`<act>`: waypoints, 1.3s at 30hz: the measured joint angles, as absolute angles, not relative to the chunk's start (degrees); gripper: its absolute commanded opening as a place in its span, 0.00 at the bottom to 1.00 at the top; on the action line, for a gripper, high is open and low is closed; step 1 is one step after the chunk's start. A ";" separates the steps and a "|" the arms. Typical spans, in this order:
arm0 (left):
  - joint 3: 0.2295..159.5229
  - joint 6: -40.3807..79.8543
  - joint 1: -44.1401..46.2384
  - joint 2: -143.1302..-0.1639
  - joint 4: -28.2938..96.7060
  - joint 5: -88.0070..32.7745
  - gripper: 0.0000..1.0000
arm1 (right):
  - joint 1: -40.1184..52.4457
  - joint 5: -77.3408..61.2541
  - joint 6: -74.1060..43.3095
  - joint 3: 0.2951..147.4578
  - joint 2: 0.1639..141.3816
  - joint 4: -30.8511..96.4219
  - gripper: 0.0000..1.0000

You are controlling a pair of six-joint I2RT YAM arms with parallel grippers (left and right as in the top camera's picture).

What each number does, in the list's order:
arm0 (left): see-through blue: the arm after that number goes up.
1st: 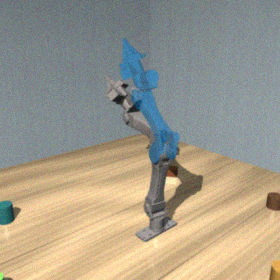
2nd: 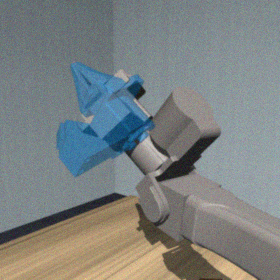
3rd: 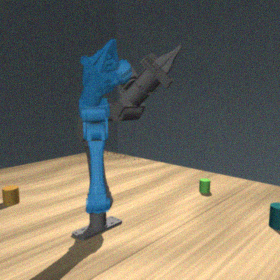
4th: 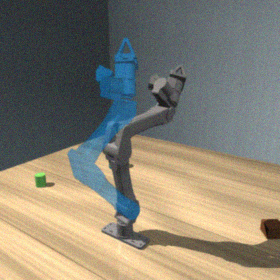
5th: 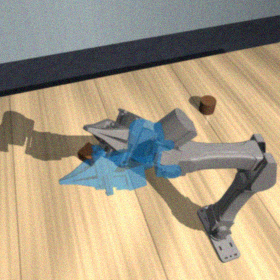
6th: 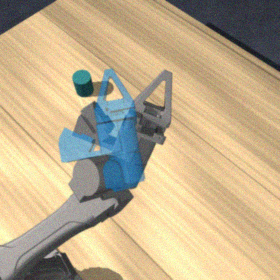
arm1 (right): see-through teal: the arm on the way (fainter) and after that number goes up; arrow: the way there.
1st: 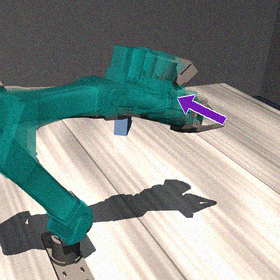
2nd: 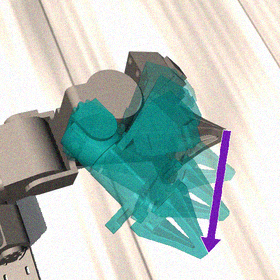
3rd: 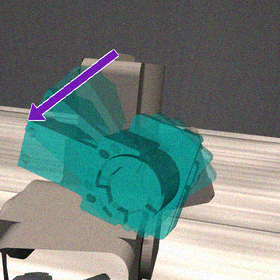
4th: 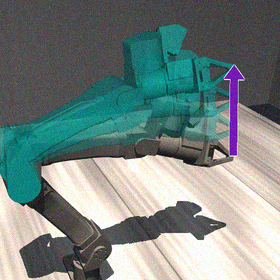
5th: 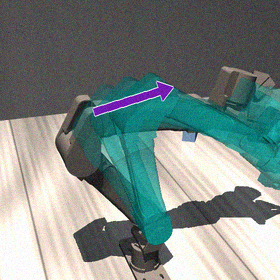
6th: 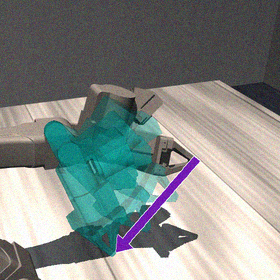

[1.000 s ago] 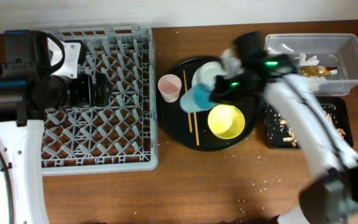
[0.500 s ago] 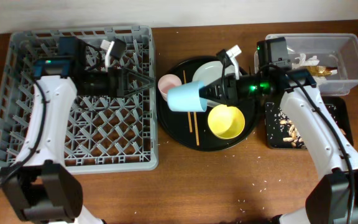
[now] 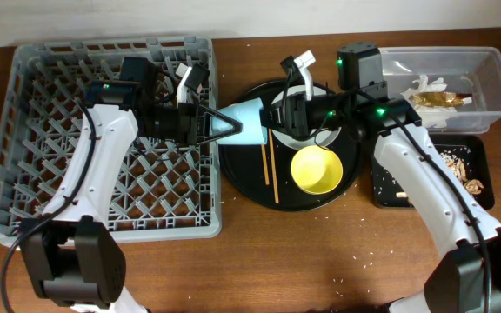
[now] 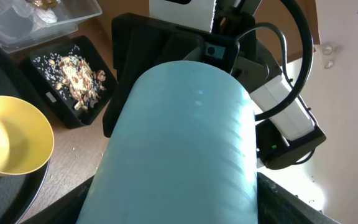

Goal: Sort waste into correct bins and load items into the dishwasher rack
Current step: 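Hand the blue cup from right gripper to left gripper, then place the blue cup upside down in the rack with left gripper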

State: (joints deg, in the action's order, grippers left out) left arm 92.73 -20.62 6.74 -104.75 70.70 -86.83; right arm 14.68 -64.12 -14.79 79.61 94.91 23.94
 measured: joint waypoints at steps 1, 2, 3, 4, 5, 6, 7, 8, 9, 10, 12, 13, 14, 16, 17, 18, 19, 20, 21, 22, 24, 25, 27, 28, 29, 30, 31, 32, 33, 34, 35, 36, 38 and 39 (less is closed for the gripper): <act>92.73 -20.62 6.74 -104.75 70.70 -86.83 0.72 | 14.70 -63.94 -14.85 79.61 94.91 23.94 0.04; 92.73 -20.62 6.74 -104.79 70.70 -86.83 0.72 | 14.70 -63.88 -14.87 79.61 94.91 23.88 0.04; 92.73 -20.64 6.74 -104.81 70.67 -86.83 0.72 | 14.72 -63.83 -15.05 79.61 94.91 23.68 0.04; 92.73 -20.64 6.74 -104.81 70.70 -86.83 0.72 | 14.74 -63.68 -15.14 79.61 94.91 23.49 0.04; 92.73 -20.64 6.74 -104.81 70.67 -86.83 0.72 | 14.74 -63.59 -15.33 79.61 94.91 23.44 0.04; 92.73 -20.64 6.74 -104.81 70.67 -86.83 0.71 | 14.81 -63.44 -15.64 79.61 94.94 23.33 0.04; 92.73 -20.64 6.74 -104.81 70.67 -86.80 0.66 | 14.87 -63.42 -15.88 79.61 94.98 23.24 0.04; 92.73 -20.64 6.72 -104.81 70.70 -86.70 0.59 | 15.07 -63.29 -16.27 79.61 95.24 22.83 0.04; 92.71 -20.84 6.63 -104.86 70.74 -86.41 0.57 | 15.18 -63.24 -16.34 79.61 95.44 22.48 0.04; 92.68 -20.88 6.61 -104.90 70.70 -86.17 0.57 | 15.33 -63.13 -16.47 79.61 95.48 22.39 0.11; 92.66 -21.04 6.63 -105.03 70.81 -86.13 0.52 | 15.57 -62.11 -16.69 79.61 95.66 22.24 0.20; 92.62 -20.97 6.98 -105.03 70.76 -85.80 0.50 | 16.19 -61.10 -16.58 79.61 95.94 22.22 0.26; 92.58 -20.95 7.20 -105.03 70.52 -85.58 0.50 | 16.58 -60.73 -16.56 79.61 96.05 22.22 0.34; 92.55 -20.82 7.49 -105.08 69.56 -85.67 0.50 | 16.88 -59.86 -16.47 79.61 96.14 22.41 0.48; 92.55 -20.84 7.57 -105.08 69.28 -85.91 0.49 | 16.93 -59.31 -16.67 79.61 96.29 22.59 0.51; 92.55 -20.82 7.60 -105.08 69.12 -85.97 0.49 | 16.93 -58.92 -16.58 79.61 96.53 22.76 0.61; 92.55 -20.84 7.35 -105.08 69.10 -85.86 0.49 | 16.93 -58.63 -16.73 79.61 96.68 22.90 0.63; 92.55 -20.84 6.96 -105.08 69.12 -85.41 0.49 | 16.82 -57.93 -16.71 79.59 96.79 23.16 0.65; 92.55 -20.82 6.17 -105.08 69.12 -84.25 0.49 | 16.53 -57.63 -16.69 79.59 96.90 23.24 0.66; 92.55 -20.84 4.45 -105.08 69.12 -80.58 0.49 | 15.99 -57.39 -16.67 79.59 97.03 23.68 0.67; 92.55 -20.82 1.93 -105.08 69.17 -75.26 0.49 | 14.81 -57.14 -16.69 79.59 97.17 24.21 0.68; 92.55 -20.80 0.27 -105.08 69.14 -71.64 0.49 | 13.91 -56.93 -16.71 79.59 97.19 24.43 0.68; 92.55 -20.56 -1.98 -105.08 69.36 -66.37 0.48 | 12.73 -56.75 -16.71 79.59 97.21 25.36 0.72; 92.62 -19.90 -2.74 -105.08 70.52 -62.87 0.48 | 12.32 -56.07 -16.67 79.61 97.21 27.00 0.72; 92.77 -19.44 -3.14 -105.08 72.12 -60.34 0.46 | 12.01 -54.22 -16.69 79.64 97.21 30.20 0.73; 94.15 -18.85 -3.53 -105.16 77.25 -55.24 0.46 | 11.81 -52.21 -16.53 79.59 97.30 32.21 0.73; 95.33 -18.61 -3.64 -105.14 79.94 -52.34 0.46 | 11.77 -49.56 -16.23 79.66 97.36 34.96 0.73; 98.61 -18.26 -3.68 -105.49 85.03 -46.81 0.46 | 11.75 -47.70 -16.23 79.64 97.36 36.56 0.73; 102.72 -18.00 -3.66 -105.51 90.35 -41.01 0.46 | 11.75 -45.21 -16.12 79.64 97.41 38.30 0.73; 104.97 -17.50 -3.66 -105.49 92.49 -38.35 0.45 | 11.75 -43.20 -16.01 79.64 97.45 39.22 0.74; 109.43 -15.44 -3.66 -105.49 95.92 -32.32 0.45 | 11.75 -40.60 -15.99 79.64 97.47 40.32 0.74; 111.37 -13.19 -3.66 -105.21 96.44 -28.12 0.45 | 11.75 -39.13 -15.88 79.64 97.47 40.91 0.75; 112.16 -9.06 -3.49 -104.95 96.53 -21.71 0.45 | 11.75 -36.07 -15.79 79.64 97.47 42.72 0.76; 112.14 -7.70 -3.27 -104.95 96.55 -19.46 0.45 | 11.75 -34.81 -15.81 79.64 97.47 43.13 0.76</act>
State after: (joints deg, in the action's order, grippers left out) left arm 112.14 -7.70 -3.27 -104.95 96.55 -19.46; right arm 11.75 -34.81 -15.81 79.64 97.47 43.13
